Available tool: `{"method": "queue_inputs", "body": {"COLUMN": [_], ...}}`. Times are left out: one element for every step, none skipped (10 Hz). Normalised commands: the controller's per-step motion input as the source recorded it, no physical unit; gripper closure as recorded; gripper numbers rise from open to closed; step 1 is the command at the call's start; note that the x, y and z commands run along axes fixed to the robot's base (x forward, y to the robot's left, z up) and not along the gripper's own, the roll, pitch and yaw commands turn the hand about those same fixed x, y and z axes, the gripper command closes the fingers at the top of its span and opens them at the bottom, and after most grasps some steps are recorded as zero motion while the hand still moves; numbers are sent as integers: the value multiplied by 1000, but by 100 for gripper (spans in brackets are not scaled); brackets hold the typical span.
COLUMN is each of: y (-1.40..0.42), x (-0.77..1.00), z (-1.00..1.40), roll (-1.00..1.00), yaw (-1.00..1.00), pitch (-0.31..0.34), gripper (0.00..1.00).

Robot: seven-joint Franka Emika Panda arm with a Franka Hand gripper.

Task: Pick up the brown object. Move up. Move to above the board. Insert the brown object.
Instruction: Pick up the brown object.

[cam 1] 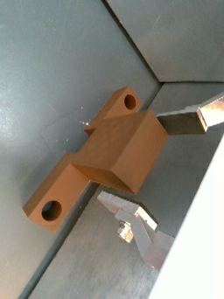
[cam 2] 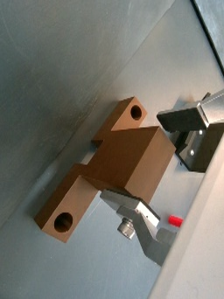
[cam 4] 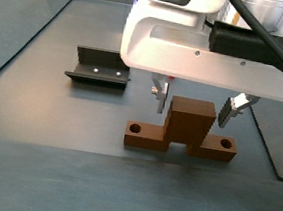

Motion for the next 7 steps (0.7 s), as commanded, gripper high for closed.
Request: {"method": "queue_inputs", "body": {"y": [-151, -149, 154, 171, 51, 0, -3], "x": [-9, -77, -146, -86, -34, 0, -26], "z": [-137, -183, -317, -314, -217, -46, 0], "roll": [0, 0, -101, -107, -73, 0, 7], "yaw": [0, 0, 0, 0, 0, 0, 0], "pitch": [-30, -83, -130, -117, -79, 0, -6], "gripper": [0, 0, 0, 0, 0, 0, 0]}}
